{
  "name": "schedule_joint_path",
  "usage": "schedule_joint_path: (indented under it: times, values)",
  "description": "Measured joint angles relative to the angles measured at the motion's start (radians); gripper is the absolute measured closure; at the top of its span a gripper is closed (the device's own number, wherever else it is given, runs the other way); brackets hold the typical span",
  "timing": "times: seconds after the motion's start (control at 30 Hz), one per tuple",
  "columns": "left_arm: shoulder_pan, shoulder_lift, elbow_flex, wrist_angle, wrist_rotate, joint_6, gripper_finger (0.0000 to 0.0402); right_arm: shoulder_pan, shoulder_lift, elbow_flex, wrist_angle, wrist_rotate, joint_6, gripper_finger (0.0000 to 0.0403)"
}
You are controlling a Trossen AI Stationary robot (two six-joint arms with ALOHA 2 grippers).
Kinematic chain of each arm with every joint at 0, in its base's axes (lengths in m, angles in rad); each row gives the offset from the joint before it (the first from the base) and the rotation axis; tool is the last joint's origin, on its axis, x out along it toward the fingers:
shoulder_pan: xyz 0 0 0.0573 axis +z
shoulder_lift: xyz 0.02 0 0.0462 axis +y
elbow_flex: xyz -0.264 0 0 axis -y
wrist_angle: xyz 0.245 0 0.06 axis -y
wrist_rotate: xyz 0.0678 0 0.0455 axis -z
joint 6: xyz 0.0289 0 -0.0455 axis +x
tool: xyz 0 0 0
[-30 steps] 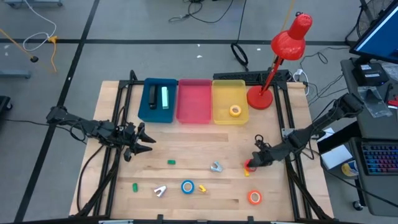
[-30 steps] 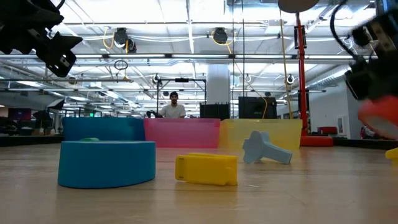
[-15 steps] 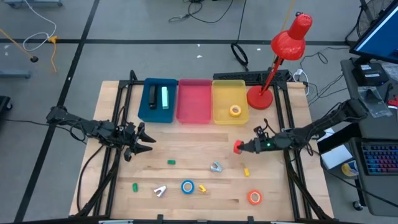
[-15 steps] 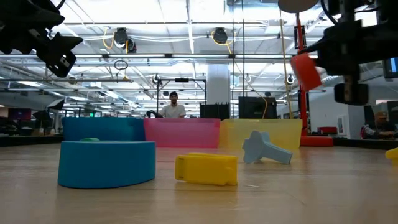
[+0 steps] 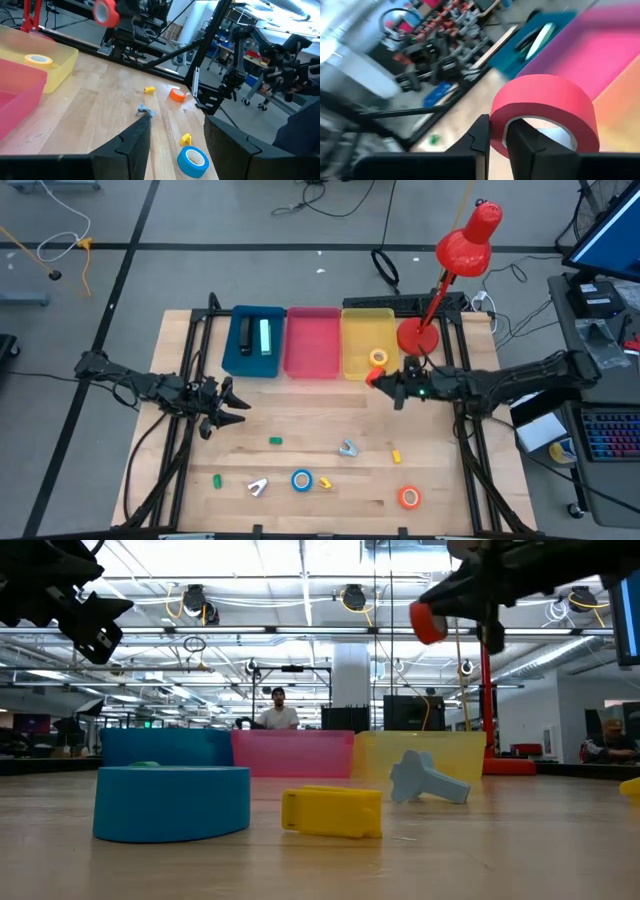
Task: Pick and place Stapler, Stapler remover, tape
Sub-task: Put the red tape into the yellow bin
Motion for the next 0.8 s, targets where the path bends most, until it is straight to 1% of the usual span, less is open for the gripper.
schedule_joint_path:
  times: [0.07, 0.2, 0.67, 0.8]
  values:
    - [0.0, 0.0, 0.0, 0.0, 0.0, 0.0, 0.0215, -0.039, 0.026, 0.044, -0.041, 0.021, -0.06, 0.037]
    - [0.0, 0.0, 0.0, 0.0, 0.0, 0.0, 0.0215, -0.12, 0.105, 0.114, -0.102, 0.023, -0.151, 0.0372]
    - [0.0, 0.0, 0.001, -0.001, 0.0, -0.023, 0.0215, -0.323, 0.444, 0.247, -0.109, 0.015, -0.362, 0.0372]
    - [0.0, 0.0, 0.001, -0.002, 0.0, -0.024, 0.0215, -0.367, 0.524, 0.328, -0.193, 0.017, -0.423, 0.0372]
